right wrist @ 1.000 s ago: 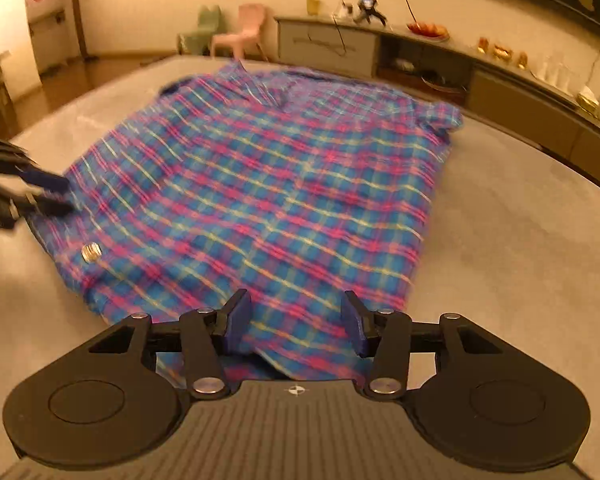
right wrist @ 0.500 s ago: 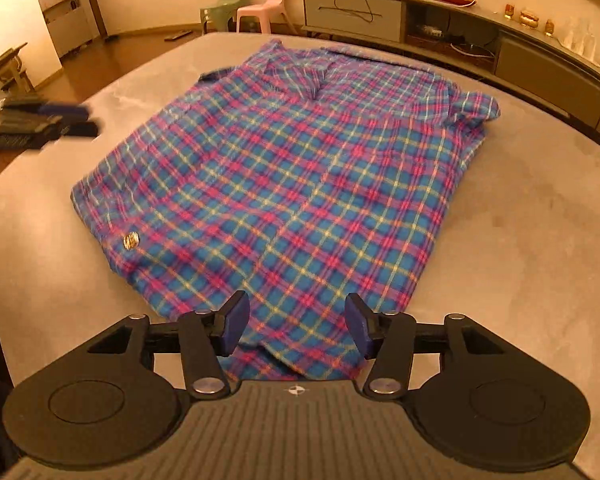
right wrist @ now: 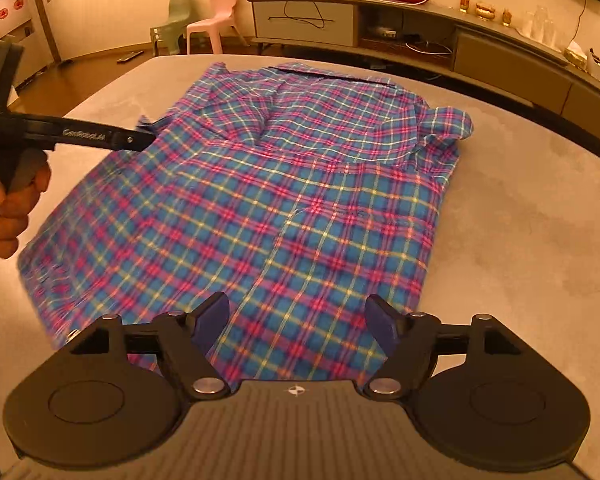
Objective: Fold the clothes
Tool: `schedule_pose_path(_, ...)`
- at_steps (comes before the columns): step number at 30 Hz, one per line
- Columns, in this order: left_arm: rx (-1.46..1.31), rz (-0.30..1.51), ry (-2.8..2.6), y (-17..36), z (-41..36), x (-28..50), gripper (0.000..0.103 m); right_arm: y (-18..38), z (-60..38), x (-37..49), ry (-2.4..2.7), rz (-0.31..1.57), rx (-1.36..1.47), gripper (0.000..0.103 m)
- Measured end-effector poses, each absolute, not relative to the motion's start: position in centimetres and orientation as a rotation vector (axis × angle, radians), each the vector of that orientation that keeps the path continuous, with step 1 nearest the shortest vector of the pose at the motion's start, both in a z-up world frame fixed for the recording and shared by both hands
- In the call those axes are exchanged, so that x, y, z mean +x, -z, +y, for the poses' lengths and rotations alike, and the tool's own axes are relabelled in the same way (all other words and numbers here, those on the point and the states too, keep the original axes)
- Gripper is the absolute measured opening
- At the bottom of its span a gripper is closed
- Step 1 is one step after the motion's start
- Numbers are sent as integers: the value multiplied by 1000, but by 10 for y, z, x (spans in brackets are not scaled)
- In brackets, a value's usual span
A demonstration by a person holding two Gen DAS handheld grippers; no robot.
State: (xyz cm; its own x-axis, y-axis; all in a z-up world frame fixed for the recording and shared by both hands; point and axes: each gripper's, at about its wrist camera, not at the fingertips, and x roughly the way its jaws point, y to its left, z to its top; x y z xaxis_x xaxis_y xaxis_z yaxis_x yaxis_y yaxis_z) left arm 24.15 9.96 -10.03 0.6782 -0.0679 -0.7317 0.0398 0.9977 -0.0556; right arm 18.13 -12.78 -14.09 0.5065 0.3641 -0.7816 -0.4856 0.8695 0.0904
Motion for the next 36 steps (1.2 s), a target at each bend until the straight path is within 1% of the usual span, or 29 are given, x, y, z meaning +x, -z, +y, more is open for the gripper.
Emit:
schedule_pose_path(1, -22, 843, 69, 104, 99, 244, 51, 145, -126, 185, -514, 904, -148, 77)
schedule_pose_path(2, -8, 855, 69, 107, 100, 245, 38, 149, -125, 187, -510, 906, -152, 77)
schedule_pose_path(3, 5, 858, 63, 109, 101, 245, 36, 153, -125, 190, -505, 908, -156, 76)
schedule_pose_path(6, 17, 862, 38, 110, 106, 245, 36, 158, -128, 190, -498, 905, -172, 77)
schedule_pose_path(9, 3, 851, 9, 104, 113, 241, 37, 157, -134, 191, -466, 920, -185, 75)
schedule_pose_path(11, -5, 821, 25, 95, 114, 237, 37, 151, -140, 190, -445, 897, -182, 75)
schedule_pose_path(13, 4, 797, 42, 88, 112, 235, 48, 145, -143, 190, -437, 862, -157, 75)
schedule_pose_path(14, 13, 792, 47, 87, 110, 235, 57, 142, -145, 190, -440, 839, -133, 76)
schedule_pose_path(15, 25, 790, 51, 87, 106, 236, 58, 139, -146, 190, -443, 815, -109, 76)
schedule_pose_path(17, 53, 805, 47, 91, 101, 239, 56, 140, -145, 193, -449, 788, -78, 77)
schedule_pose_path(18, 67, 816, 43, 95, 99, 241, 51, 143, -144, 195, -452, 784, -73, 77)
schedule_pose_path(19, 75, 829, 38, 98, 99, 242, 43, 149, -143, 198, -448, 797, -80, 76)
schedule_pose_path(20, 75, 844, 33, 103, 102, 244, 42, 156, -142, 202, -432, 816, -89, 75)
schedule_pose_path(23, 43, 861, 26, 107, 110, 246, 42, 167, -150, 208, -377, 847, -86, 76)
schedule_pose_path(25, 32, 864, 27, 107, 113, 247, 42, 162, -154, 211, -348, 857, -57, 72)
schedule_pose_path(29, 37, 865, 28, 106, 112, 247, 41, 141, -147, 196, -359, 760, -50, 72)
schedule_pose_path(32, 28, 865, 32, 107, 113, 247, 39, 134, -130, 188, -430, 706, -57, 72)
schedule_pose_path(34, 9, 869, 33, 108, 116, 248, 36, 143, -120, 190, -457, 720, -101, 71)
schedule_pose_path(36, -20, 873, 34, 110, 120, 250, 34, 159, -118, 197, -430, 777, -139, 69)
